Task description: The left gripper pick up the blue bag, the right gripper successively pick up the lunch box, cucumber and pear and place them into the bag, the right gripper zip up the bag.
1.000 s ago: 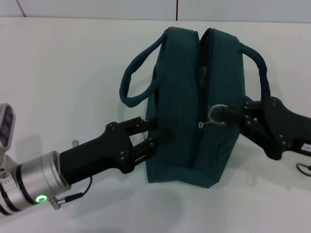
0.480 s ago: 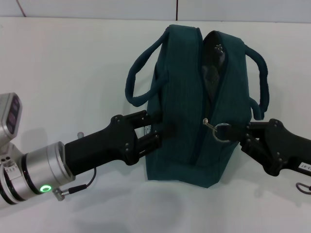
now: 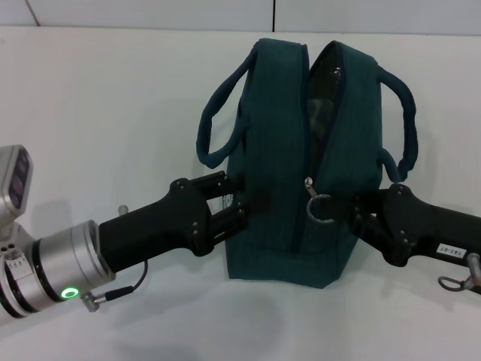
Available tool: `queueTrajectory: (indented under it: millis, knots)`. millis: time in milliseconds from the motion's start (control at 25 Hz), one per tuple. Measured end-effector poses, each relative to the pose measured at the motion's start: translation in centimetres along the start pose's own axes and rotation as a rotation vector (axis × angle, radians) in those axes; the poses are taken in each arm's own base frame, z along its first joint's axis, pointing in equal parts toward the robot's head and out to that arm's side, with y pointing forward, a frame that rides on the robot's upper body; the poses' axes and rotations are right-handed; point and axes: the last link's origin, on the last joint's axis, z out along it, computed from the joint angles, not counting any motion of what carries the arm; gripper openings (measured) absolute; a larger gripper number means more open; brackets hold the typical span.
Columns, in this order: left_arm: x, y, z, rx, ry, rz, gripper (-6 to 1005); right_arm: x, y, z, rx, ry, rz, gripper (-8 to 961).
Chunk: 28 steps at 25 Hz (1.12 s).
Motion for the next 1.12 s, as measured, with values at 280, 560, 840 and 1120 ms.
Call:
queueTrajectory:
  millis: [280, 560, 840, 1120]
  knots:
    - [0.0, 0.0, -0.1, 0.004, 0.000, 0.004, 407, -0.5, -0.2, 0.9, -0.027, 0.020, 0.008, 31]
    - [0.0, 0.0, -0.2, 0.007, -0.001, 0.010, 406, -0.4, -0.6, 2.1, -0.048, 0.082, 0.035, 32]
    - [0.0, -0.1, -0.2, 0.007, -0.002, 0.013, 406, -0.4, -0.9, 2.9, -0.052, 0.129, 0.049, 46]
    - [0.0, -0.1, -0.3, 0.011, 0.000, 0.022, 405, -0.8, -1.2, 3.4, -0.053, 0.128, 0.042, 84]
